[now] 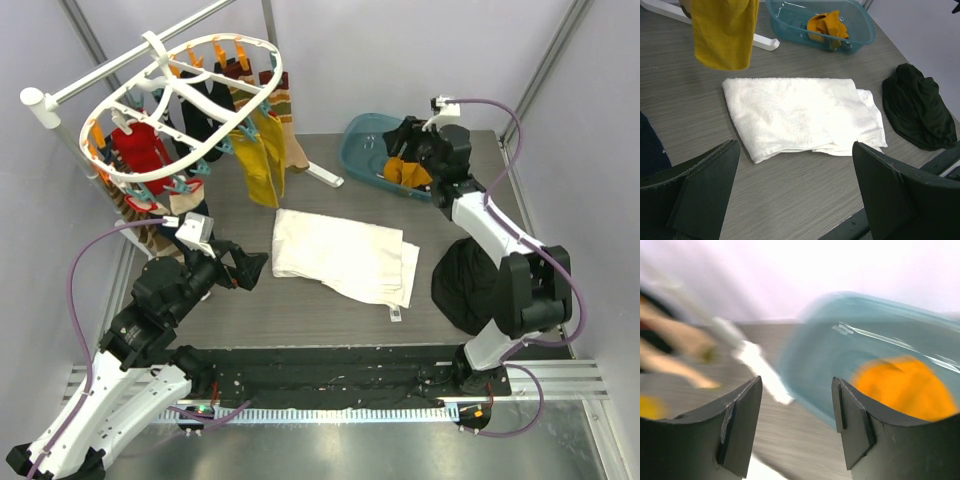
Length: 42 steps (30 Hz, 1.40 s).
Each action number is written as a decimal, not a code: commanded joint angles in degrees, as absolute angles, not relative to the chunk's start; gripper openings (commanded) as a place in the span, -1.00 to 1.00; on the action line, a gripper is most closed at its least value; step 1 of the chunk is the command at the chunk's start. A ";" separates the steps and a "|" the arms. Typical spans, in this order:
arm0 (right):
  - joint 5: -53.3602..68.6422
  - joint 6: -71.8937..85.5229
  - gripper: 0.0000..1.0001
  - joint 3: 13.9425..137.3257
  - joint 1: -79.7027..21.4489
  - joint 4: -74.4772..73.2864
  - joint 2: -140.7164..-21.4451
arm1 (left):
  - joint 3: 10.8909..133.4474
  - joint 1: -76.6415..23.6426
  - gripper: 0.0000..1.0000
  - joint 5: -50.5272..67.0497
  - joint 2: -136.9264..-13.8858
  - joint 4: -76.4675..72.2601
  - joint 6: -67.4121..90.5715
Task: Remove the socks clipped to the hanger
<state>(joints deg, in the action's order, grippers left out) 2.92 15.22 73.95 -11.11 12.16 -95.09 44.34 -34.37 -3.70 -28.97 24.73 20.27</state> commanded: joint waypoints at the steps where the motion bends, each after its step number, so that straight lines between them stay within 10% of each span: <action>1: 19.94 20.13 0.30 66.37 -15.63 34.96 -88.17 | 44.91 -34.28 0.99 -4.48 -28.48 23.56 19.07; 13: 21.89 14.33 0.29 67.32 -35.67 46.23 -90.70 | 44.91 -34.28 0.99 -3.60 -28.30 23.38 19.16; 37: 19.34 12.39 0.25 81.21 -42.01 44.74 -107.93 | 44.74 -34.28 0.99 -3.43 -27.86 23.55 18.81; 42: 20.21 13.45 -0.65 82.26 -42.45 44.30 -108.28 | 44.65 -34.28 0.99 -3.60 -27.51 23.64 18.81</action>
